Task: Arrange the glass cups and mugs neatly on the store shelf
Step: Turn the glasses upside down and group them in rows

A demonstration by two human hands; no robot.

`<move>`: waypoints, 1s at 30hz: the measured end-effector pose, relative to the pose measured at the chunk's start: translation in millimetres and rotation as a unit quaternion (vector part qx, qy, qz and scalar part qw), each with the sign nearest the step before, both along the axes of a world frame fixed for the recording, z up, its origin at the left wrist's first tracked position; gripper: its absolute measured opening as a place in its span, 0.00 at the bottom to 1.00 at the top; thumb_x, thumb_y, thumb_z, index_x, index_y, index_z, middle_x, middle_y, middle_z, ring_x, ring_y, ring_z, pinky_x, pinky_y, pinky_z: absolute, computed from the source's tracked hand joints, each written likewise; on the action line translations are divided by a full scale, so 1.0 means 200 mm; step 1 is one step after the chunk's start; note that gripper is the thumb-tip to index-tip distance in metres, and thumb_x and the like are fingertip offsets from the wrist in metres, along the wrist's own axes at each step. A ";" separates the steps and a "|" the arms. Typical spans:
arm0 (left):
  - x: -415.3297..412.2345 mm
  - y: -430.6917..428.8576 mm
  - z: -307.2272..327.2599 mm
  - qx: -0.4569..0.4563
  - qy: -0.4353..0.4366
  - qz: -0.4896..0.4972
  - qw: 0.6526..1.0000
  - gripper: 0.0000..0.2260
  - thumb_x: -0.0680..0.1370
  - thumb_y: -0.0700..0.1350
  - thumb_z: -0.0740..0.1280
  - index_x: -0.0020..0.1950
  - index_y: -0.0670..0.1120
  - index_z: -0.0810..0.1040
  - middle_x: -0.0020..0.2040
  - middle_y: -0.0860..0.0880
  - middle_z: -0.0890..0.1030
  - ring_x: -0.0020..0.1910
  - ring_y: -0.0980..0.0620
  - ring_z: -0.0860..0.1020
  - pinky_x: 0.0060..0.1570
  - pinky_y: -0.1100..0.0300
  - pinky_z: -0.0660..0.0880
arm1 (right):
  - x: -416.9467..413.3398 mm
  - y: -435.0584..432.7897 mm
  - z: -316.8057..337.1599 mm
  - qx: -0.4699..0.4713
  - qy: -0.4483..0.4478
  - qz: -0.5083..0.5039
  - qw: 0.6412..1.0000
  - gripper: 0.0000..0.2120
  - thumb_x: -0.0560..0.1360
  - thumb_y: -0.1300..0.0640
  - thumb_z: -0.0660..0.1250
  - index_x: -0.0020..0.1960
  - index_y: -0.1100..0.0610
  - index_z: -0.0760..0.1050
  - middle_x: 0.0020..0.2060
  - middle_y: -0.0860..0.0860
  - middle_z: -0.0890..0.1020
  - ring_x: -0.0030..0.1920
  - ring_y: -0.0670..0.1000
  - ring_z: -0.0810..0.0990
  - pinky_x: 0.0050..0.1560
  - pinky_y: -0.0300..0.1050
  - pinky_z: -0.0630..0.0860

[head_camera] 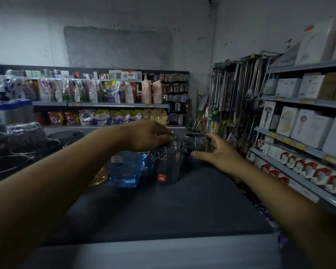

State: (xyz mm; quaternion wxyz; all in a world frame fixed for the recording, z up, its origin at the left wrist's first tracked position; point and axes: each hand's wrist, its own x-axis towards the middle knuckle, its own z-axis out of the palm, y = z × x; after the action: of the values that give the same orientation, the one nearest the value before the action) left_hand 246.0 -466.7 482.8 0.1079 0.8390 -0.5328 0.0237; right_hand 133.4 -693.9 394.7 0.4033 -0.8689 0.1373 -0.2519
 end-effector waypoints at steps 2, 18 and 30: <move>0.00 -0.01 0.00 0.003 0.001 0.002 1.000 0.19 0.85 0.54 0.56 0.70 0.48 0.77 0.66 0.46 0.80 0.63 0.48 0.77 0.65 0.53 0.71 | 0.00 -0.01 0.00 -0.002 -0.001 0.000 1.000 0.44 0.69 0.43 0.78 0.78 0.51 0.62 0.71 0.48 0.72 0.62 0.45 0.69 0.62 0.45 0.68; 0.01 -0.04 -0.02 -0.022 0.004 0.000 1.000 0.19 0.84 0.58 0.58 0.67 0.49 0.78 0.62 0.49 0.81 0.59 0.51 0.78 0.62 0.53 0.73 | 0.02 -0.01 0.01 -0.004 0.021 -0.025 0.999 0.51 0.57 0.31 0.78 0.74 0.48 0.65 0.64 0.45 0.78 0.63 0.49 0.77 0.67 0.54 0.74; 0.12 0.08 0.06 -0.068 -0.025 0.021 0.997 0.15 0.85 0.51 0.59 0.60 0.42 0.79 0.53 0.44 0.82 0.51 0.46 0.81 0.53 0.49 0.78 | -0.07 0.09 0.18 -0.135 -0.029 -0.037 0.990 0.34 0.76 0.45 0.72 0.77 0.51 0.64 0.72 0.50 0.72 0.69 0.51 0.73 0.63 0.46 0.71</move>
State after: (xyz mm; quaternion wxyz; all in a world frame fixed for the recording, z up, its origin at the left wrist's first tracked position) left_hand 269.7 -450.1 495.2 0.1512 0.8397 -0.5149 0.0829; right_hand 119.7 -675.8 430.2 0.2767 -0.9022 0.1223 -0.3074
